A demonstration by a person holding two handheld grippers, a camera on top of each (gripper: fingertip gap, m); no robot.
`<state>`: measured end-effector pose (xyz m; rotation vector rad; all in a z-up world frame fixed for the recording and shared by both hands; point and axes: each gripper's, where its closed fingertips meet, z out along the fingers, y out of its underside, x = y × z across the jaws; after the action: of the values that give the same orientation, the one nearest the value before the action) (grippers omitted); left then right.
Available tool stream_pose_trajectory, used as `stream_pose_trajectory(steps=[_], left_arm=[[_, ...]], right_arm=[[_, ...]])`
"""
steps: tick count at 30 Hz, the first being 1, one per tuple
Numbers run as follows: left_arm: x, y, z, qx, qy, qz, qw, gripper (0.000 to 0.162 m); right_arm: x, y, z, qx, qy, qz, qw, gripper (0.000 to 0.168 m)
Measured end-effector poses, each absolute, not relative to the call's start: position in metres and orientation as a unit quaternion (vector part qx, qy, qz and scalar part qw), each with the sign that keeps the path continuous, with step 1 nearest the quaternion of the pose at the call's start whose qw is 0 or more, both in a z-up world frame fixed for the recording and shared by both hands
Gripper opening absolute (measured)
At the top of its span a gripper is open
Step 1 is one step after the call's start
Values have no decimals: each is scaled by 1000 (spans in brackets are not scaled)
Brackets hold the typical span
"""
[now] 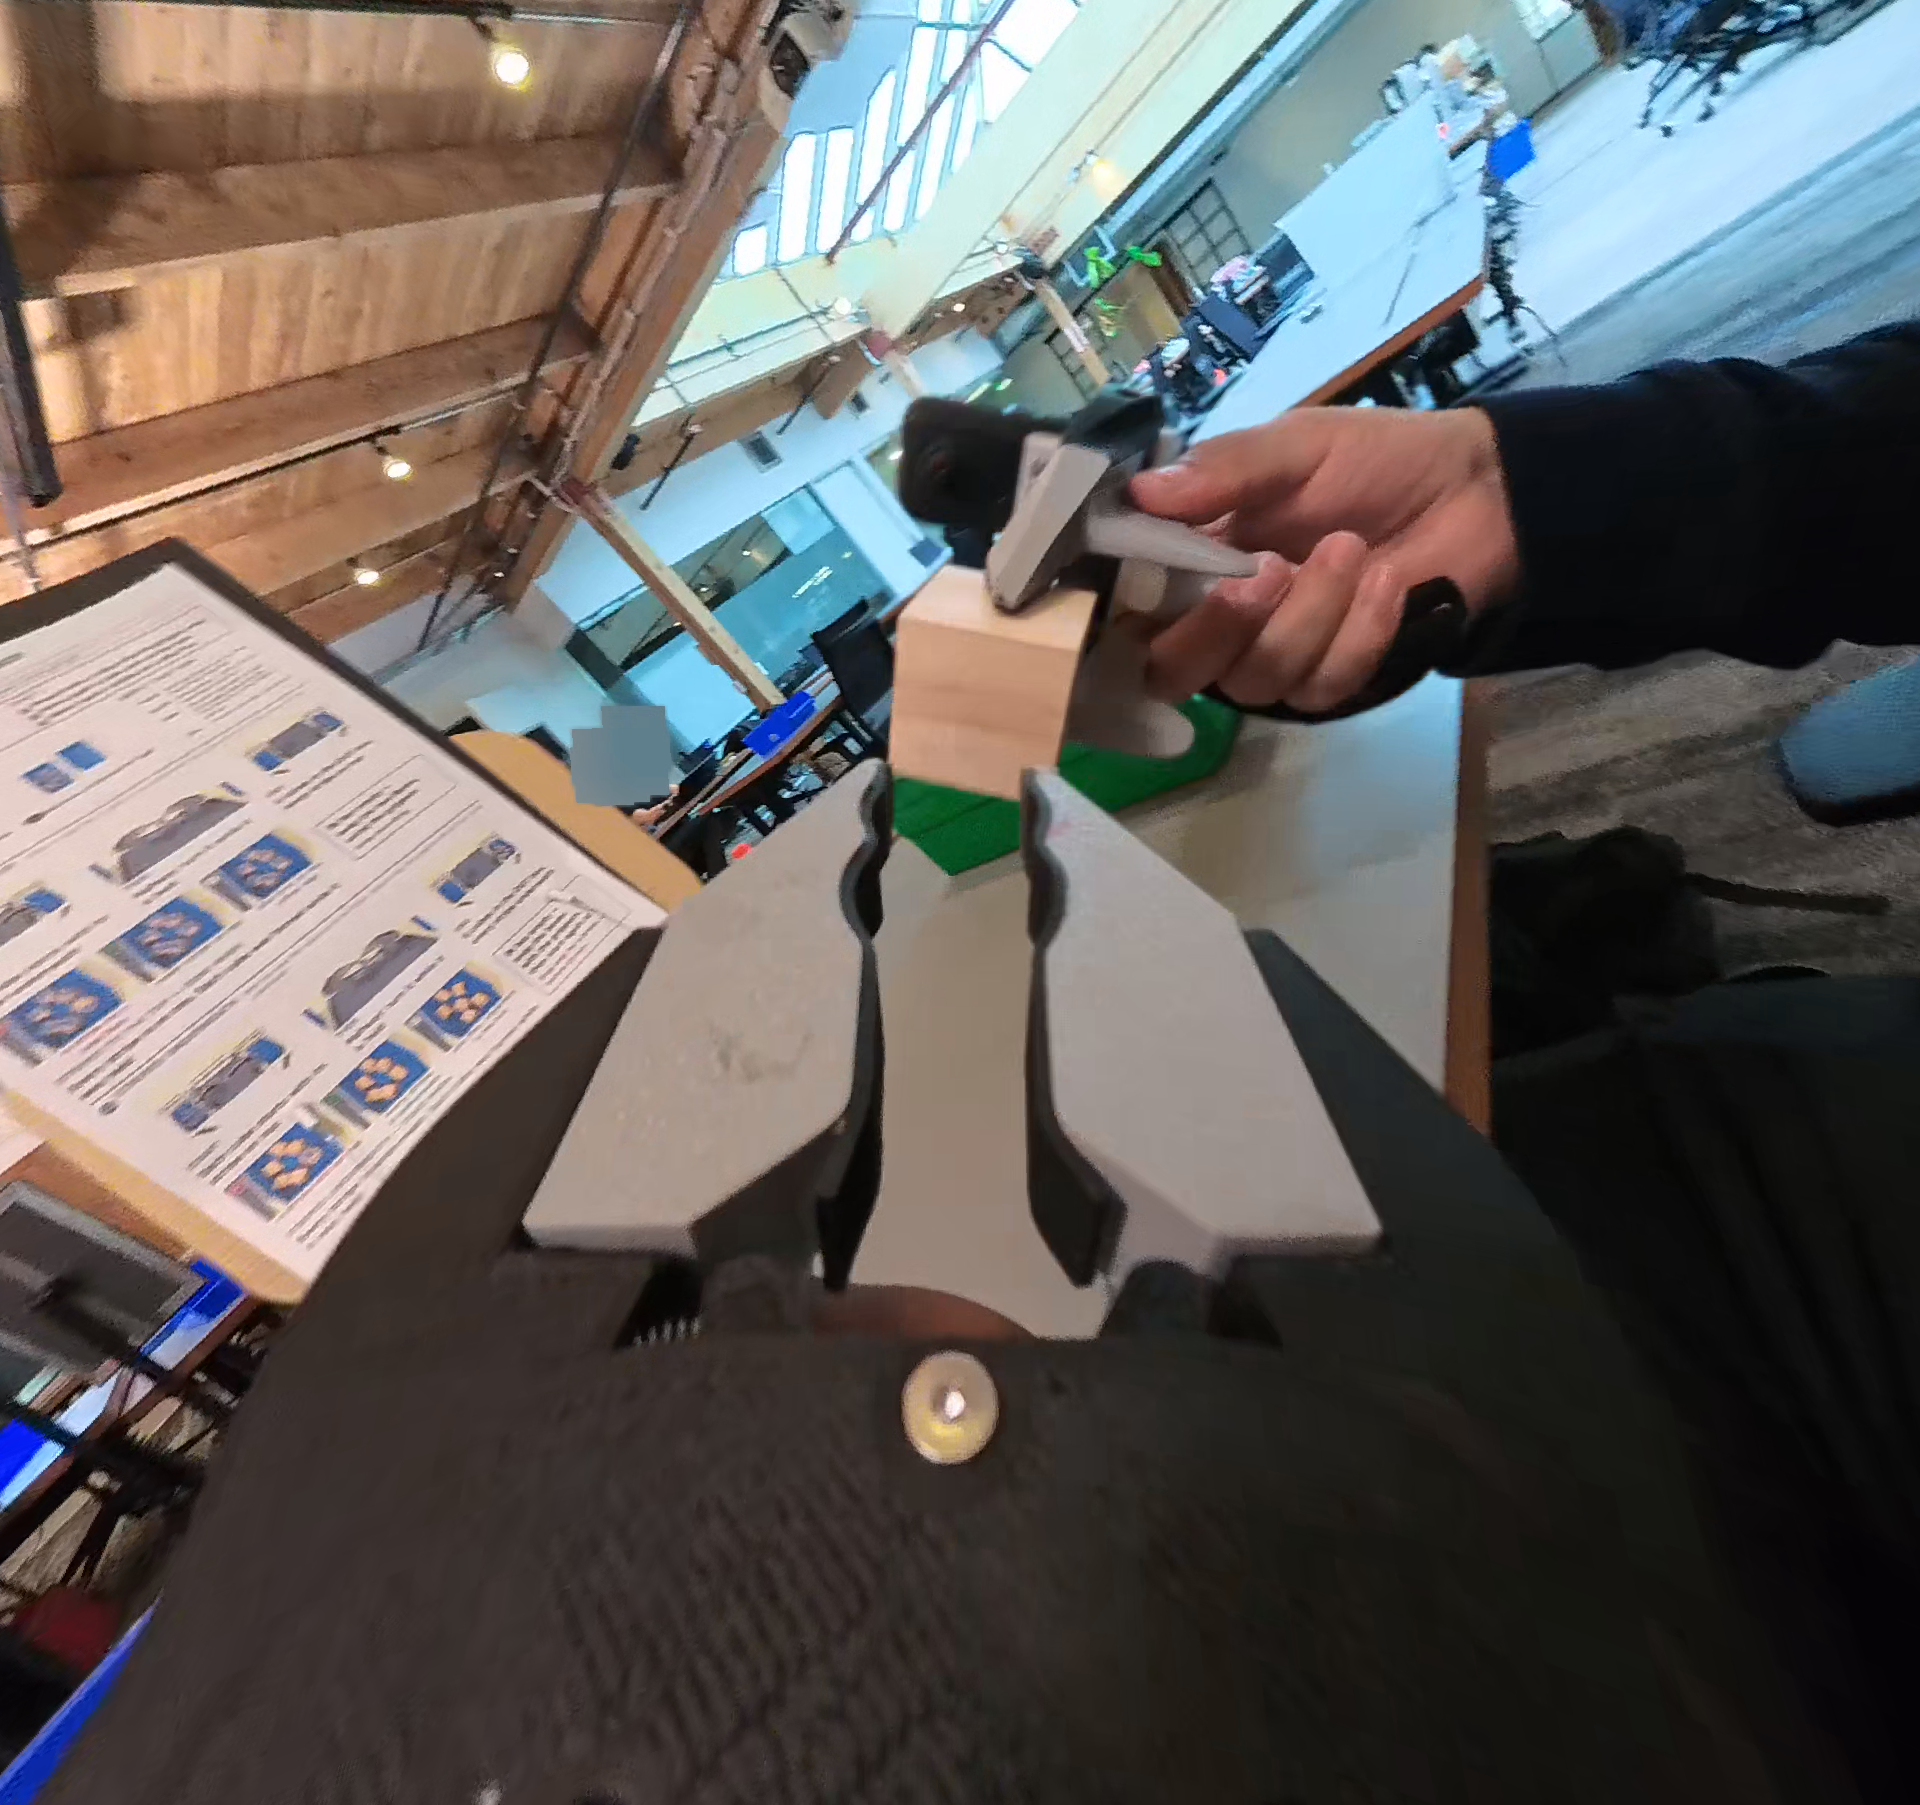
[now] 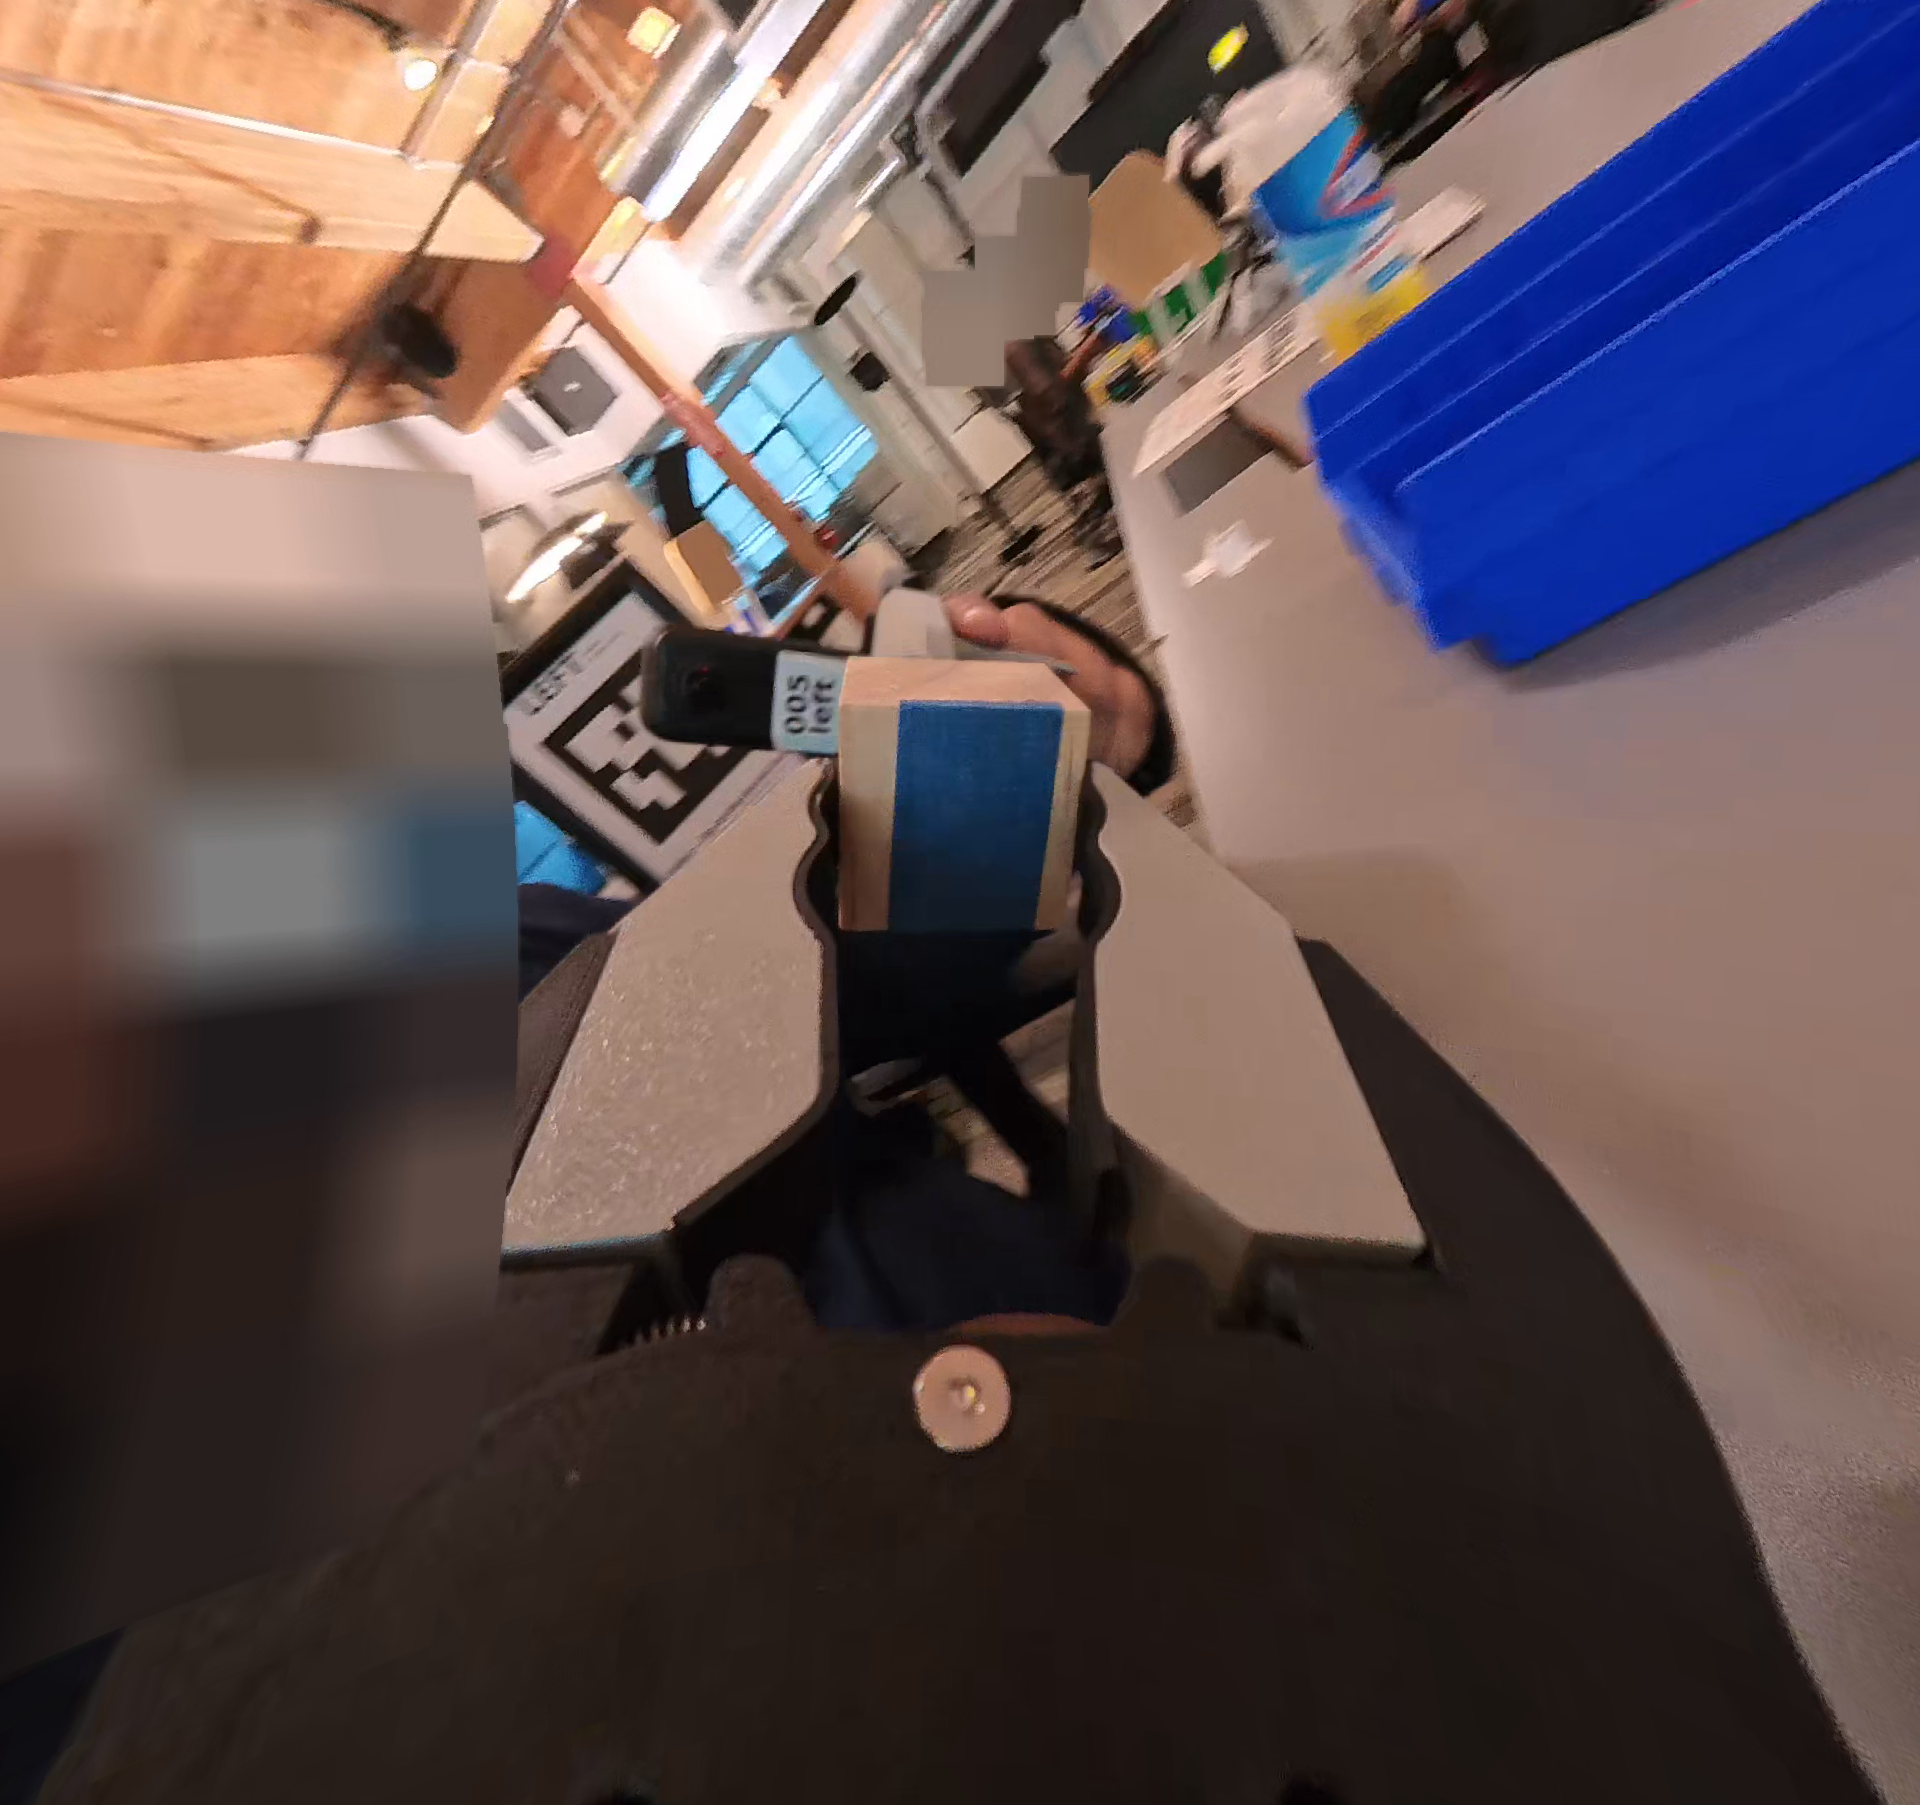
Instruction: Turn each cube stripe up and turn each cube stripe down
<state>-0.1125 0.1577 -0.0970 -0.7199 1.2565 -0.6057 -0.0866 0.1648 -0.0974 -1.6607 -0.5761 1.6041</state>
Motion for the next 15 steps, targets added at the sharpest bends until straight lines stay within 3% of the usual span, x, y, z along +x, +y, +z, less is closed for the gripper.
stream_pose_trajectory(steps=[5, 9, 15], left_arm=[[-125, 193, -93, -388, 526, -248, 715, 0], [-132, 221, -102, -459, 512, -222, 692, 0], [-134, 244, -121, -519, 500, -216, 659, 0]], right_arm=[[11, 206, -85, -701, -146, 470, 516, 42], [121, 226, -84, -742, -53, 269, 611, 42], [255, 237, -143, -830, 44, -49, 554, 42]])
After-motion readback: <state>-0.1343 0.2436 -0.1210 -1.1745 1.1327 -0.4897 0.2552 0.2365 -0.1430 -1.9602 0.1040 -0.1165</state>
